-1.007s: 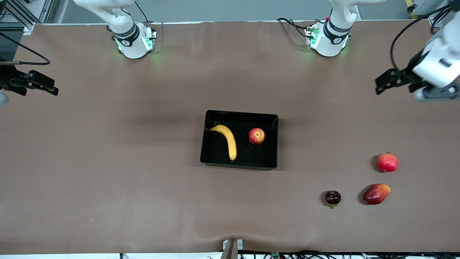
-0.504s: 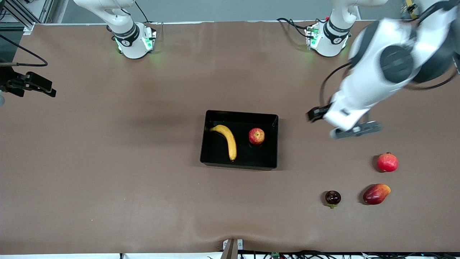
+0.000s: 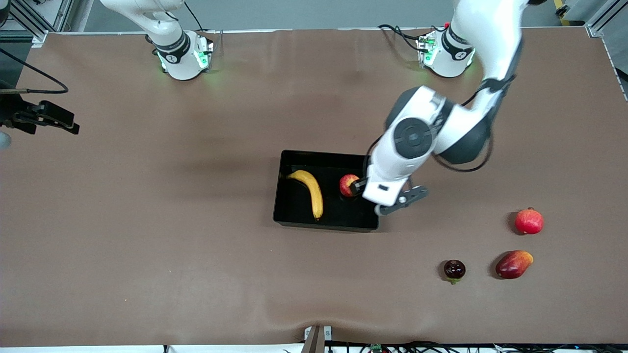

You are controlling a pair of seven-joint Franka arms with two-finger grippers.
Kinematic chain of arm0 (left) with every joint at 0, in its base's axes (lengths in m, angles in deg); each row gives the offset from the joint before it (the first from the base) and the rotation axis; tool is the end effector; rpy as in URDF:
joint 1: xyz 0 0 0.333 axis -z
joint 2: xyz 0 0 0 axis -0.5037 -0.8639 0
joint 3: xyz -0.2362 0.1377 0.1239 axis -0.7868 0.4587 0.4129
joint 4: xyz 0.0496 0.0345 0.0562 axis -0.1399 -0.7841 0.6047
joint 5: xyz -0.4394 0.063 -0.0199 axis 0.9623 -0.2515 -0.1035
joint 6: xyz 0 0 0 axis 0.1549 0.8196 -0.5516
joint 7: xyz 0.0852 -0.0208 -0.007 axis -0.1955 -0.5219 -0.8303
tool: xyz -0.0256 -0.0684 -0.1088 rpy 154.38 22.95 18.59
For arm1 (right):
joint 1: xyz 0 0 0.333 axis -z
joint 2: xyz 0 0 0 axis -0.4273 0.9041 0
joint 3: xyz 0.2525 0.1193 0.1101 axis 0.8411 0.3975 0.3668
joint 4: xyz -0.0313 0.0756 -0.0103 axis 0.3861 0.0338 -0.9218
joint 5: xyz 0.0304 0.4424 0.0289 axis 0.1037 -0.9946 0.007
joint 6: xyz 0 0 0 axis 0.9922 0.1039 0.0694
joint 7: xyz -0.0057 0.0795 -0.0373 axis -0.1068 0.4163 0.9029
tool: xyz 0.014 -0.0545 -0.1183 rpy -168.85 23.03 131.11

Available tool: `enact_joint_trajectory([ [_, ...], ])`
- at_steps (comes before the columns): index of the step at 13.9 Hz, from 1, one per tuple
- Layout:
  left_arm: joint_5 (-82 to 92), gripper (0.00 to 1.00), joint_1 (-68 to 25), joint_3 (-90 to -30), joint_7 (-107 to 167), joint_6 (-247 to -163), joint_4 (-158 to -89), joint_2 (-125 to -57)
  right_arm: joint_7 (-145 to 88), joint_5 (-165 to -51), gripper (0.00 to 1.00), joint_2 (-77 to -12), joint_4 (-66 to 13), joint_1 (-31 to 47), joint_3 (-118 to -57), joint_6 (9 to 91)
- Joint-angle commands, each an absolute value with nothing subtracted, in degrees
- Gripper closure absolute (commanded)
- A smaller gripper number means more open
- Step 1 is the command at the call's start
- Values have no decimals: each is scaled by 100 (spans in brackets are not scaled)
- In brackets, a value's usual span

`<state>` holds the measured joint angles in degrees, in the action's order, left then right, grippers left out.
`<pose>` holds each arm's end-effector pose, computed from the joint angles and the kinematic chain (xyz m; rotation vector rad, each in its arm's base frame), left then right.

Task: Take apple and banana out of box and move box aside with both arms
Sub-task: 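Reach the left gripper into the black box and grasp the red-yellow apple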

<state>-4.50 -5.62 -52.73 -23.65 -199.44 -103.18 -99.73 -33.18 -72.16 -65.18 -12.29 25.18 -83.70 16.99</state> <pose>0.6239 -0.4207 0.3084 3.0195 0.6864 -0.1445 0.6076 -0.0112 0.5883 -3.1206 0.0181 0.1513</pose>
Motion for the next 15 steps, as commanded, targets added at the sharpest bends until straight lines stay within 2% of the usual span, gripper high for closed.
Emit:
enact_joint_trajectory([
  [1, -464, 0, -283, -5188, -2610, -20232, -9943, -10542, -3322, -7268, 0, -6312, -1103, 2329, -8368, 1798],
  [7, -753, 0, -36, -5188, -2881, -20321, -10004, -11026, -3331, -7285, 0, -5777, -1147, 1617, -8368, 2212],
  [11, -964, 0, -27, -5179, -2935, -20312, -10337, -11035, -3418, -7329, 0, -5495, -1243, 1160, -8368, 2905],
  [15, -1140, 0, -1, -5188, -3075, -20329, -10417, -11219, -3998, -8057, 0, -5240, -1568, 896, -8368, 3556],
])
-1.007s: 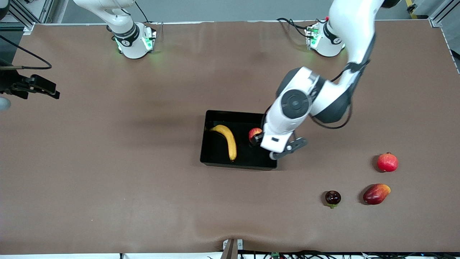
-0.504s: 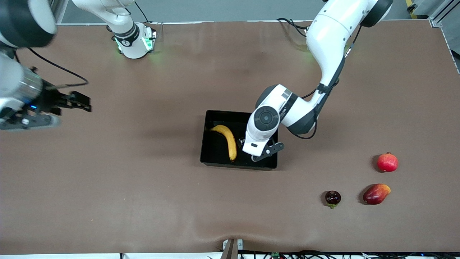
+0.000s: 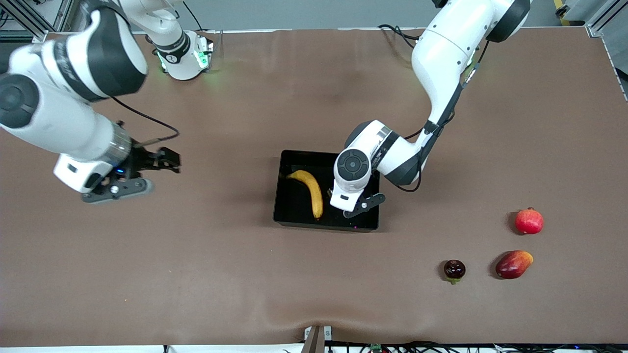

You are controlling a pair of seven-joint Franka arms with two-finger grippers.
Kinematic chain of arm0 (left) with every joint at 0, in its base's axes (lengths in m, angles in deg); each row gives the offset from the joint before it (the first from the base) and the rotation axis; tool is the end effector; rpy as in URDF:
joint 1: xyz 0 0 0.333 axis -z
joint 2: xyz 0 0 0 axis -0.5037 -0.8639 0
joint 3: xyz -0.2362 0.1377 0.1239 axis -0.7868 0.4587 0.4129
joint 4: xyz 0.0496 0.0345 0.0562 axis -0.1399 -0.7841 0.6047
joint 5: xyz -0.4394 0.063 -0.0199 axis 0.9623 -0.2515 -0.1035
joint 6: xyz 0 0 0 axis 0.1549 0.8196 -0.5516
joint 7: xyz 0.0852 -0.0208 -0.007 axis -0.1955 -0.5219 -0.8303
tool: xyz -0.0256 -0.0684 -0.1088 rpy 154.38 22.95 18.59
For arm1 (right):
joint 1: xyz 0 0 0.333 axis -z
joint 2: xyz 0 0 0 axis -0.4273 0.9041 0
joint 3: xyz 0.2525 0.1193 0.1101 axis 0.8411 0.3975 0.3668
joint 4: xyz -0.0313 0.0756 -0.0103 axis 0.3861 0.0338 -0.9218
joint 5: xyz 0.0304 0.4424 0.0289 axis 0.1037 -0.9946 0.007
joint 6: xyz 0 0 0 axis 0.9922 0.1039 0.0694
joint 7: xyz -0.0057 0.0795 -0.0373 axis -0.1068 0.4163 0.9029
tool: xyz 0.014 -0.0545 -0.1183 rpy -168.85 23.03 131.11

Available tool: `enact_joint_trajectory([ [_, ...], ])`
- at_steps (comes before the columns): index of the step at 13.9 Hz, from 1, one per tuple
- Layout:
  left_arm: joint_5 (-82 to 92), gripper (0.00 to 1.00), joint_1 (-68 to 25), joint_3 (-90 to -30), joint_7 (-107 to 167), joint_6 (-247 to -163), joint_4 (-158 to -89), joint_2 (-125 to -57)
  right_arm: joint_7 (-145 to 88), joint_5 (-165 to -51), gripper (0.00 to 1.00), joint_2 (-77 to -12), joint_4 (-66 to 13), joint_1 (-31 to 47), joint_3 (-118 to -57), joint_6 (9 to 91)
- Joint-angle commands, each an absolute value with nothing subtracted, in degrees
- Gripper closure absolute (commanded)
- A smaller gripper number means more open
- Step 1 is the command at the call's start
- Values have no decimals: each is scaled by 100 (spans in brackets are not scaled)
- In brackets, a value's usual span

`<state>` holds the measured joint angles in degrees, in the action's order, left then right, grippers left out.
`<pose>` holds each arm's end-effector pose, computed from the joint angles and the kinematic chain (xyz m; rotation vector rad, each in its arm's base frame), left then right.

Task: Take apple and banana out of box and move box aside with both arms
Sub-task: 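Lift the apple with the left gripper while the right gripper nears the box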

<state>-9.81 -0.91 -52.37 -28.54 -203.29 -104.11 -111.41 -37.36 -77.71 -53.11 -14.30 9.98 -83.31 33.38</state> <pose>0.5798 -0.4547 0.1539 -2.9526 -0.6302 0.2243 0.6593 0.1824 0.4564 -3.0318 -0.2526 0.1107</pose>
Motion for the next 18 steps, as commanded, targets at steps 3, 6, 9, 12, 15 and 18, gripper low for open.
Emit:
enact_joint_trajectory([
  [3, -1140, 0, 43, -5188, -3181, -20329, -10417, -11316, -4043, -8199, 0, -4977, -1648, 632, -8377, 3908],
  [6, -1149, 39, 131, -5188, -3234, -20329, -10408, -11352, -4043, -8549, 0, -4687, -1657, 588, -8377, 4225],
  [9, -1149, 100, 96, -5188, -3217, -20312, -10373, -11264, -4374, -8709, 0, -4511, -1665, 299, -8377, 4628],
  [12, -1149, 100, 35, -5188, -3190, -20180, -10329, -10861, -5043, -8727, 0, -4353, -1657, 0, -8377, 4963],
  [15, -1158, 100, -219, -5188, -3146, -19873, -10321, -10141, -5089, -8735, 0, -4168, -1648, -124, -8377, 5244],
  [18, -1149, 100, -719, -5197, -2420, -19487, -10338, -9517, -5071, -8998, 0, -3957, -1648, -230, -8368, 5394],
])
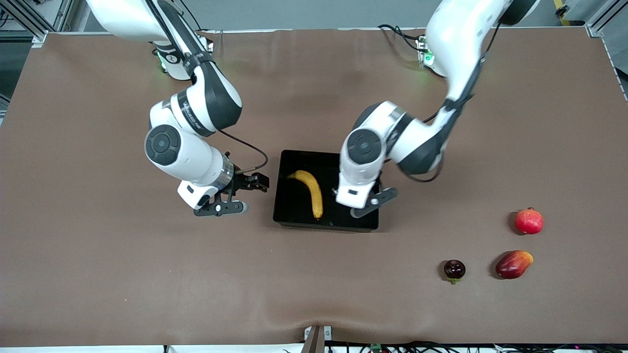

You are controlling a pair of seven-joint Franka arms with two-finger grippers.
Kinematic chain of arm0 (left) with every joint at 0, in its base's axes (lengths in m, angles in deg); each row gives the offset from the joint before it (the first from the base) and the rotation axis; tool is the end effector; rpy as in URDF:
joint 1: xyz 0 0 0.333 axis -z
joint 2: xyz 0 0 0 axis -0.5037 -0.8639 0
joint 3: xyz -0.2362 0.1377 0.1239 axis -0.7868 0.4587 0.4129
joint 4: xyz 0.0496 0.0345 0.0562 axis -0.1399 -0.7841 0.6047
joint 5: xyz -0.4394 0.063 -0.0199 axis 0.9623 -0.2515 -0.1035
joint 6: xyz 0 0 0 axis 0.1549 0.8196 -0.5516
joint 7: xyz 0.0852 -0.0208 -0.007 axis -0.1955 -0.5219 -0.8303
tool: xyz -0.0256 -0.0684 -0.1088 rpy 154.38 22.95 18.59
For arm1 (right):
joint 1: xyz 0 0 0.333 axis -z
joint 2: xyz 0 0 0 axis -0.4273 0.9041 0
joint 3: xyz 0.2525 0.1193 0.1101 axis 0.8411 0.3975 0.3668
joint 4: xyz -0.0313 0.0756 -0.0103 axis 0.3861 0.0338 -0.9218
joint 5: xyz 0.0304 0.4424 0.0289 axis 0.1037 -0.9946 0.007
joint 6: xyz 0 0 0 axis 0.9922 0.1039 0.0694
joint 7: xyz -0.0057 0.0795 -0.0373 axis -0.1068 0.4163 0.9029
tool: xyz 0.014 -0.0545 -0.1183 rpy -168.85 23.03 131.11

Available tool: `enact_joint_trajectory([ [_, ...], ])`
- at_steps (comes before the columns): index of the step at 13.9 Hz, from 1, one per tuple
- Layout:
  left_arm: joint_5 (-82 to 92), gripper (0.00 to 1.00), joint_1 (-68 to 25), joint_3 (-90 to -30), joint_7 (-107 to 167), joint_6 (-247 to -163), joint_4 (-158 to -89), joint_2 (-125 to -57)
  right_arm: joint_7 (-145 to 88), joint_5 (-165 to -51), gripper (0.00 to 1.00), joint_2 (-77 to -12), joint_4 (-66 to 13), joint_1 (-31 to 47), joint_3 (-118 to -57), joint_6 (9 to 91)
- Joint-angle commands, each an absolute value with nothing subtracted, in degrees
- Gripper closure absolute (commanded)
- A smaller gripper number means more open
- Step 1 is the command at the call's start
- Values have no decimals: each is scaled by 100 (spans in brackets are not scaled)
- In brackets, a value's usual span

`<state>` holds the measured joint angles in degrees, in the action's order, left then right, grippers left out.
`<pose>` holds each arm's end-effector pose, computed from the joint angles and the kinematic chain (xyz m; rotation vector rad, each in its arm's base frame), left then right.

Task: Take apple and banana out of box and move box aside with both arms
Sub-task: 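Lift the apple with the left gripper while the right gripper nears the box, then carry the apple with the left gripper toward the other fruits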

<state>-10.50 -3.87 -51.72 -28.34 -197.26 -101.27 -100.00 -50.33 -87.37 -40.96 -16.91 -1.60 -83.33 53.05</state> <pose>0.6257 -0.4224 0.3174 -3.0140 -0.7335 0.0296 0.6495 0.3387 0.3131 -2.9037 -0.0475 0.0883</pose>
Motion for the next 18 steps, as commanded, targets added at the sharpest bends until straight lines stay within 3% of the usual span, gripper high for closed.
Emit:
enact_joint_trajectory([
  [1, -1123, 100, -956, -5205, -2077, -19346, -10364, -9349, -5054, -9164, 0, -3939, -1648, -265, -8377, 5403],
  [4, -1079, 100, -1721, -5249, -988, -18933, -10434, -9146, -5027, -9333, 0, -3930, -1648, -256, -8377, 5385],
  [8, -1140, 100, -2600, -5249, -177, -19037, -10881, -9189, -5018, -9324, 0, -3921, -1657, -256, -8377, 5377],
  [15, -1622, 100, -3630, -5249, 659, -21012, -12481, -9259, -5036, -9333, 0, -3930, -1753, -160, -8377, 5368],
  [18, -2106, 100, -3806, -5249, 668, -21516, -12668, -9461, -5036, -9333, 0, -3956, -1744, 77, -8377, 5333],
])
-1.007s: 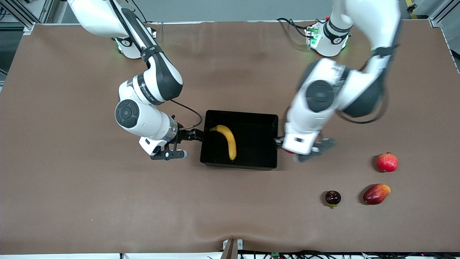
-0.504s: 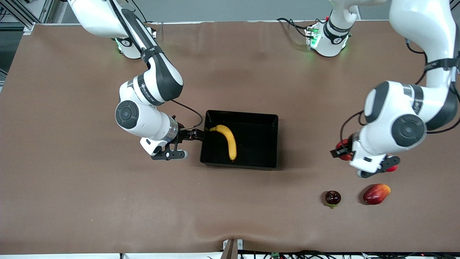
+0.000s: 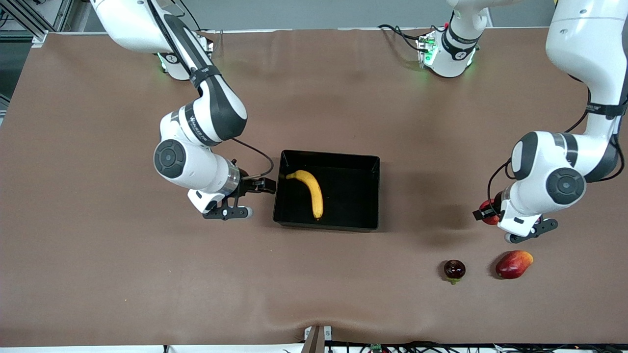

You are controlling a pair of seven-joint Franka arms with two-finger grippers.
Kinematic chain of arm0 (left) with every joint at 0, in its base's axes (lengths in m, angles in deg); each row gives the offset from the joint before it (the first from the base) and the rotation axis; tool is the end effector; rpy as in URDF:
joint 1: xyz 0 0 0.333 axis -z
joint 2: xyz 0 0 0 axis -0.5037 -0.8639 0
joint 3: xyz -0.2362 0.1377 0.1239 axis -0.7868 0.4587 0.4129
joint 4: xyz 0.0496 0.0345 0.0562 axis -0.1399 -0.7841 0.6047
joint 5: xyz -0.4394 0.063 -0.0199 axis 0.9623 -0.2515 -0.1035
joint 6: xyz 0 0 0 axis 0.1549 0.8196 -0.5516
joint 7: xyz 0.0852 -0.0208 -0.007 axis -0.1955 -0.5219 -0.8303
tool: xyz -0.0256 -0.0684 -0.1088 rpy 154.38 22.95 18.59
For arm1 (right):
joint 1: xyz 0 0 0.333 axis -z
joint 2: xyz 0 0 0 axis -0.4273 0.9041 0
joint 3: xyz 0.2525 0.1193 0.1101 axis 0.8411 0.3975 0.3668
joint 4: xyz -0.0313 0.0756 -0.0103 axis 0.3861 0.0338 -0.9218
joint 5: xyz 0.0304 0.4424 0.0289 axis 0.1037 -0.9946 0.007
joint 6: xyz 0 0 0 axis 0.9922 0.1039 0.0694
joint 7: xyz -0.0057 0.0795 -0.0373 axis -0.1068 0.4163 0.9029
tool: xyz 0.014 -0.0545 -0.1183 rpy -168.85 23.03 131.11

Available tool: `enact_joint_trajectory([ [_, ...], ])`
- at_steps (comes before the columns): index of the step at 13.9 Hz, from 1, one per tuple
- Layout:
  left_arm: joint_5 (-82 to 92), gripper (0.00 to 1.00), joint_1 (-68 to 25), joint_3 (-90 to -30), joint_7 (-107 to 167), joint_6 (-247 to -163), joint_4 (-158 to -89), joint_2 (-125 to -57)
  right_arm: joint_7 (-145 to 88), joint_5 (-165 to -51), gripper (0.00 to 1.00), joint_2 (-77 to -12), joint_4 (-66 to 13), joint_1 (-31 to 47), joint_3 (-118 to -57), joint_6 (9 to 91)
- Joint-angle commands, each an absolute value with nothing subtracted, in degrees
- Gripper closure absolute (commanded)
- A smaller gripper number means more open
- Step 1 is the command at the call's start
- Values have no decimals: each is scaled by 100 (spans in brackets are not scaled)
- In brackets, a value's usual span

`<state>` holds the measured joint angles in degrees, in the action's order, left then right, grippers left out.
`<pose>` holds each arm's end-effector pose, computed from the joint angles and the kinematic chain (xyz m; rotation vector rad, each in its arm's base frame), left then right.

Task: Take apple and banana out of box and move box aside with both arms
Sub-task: 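Carry the apple with the left gripper toward the other fruits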

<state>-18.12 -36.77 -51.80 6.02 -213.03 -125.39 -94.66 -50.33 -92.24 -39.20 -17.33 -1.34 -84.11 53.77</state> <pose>0.6782 -0.0259 0.1990 -2.9664 -0.4912 0.0828 0.6525 0.3324 0.2895 -2.8499 0.0450 0.1493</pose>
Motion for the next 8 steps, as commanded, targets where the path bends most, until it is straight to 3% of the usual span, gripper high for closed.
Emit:
enact_joint_trajectory([
  [1, -2142, 100, -3859, -5249, 668, -21629, -12641, -9532, -5001, -9333, 0, -3983, -1744, 200, -8377, 5315],
  [8, -2160, 100, -4044, -5197, 1266, -22219, -12052, -10331, -4983, -9324, 0, -4097, -1753, 394, -8386, 5104],
])
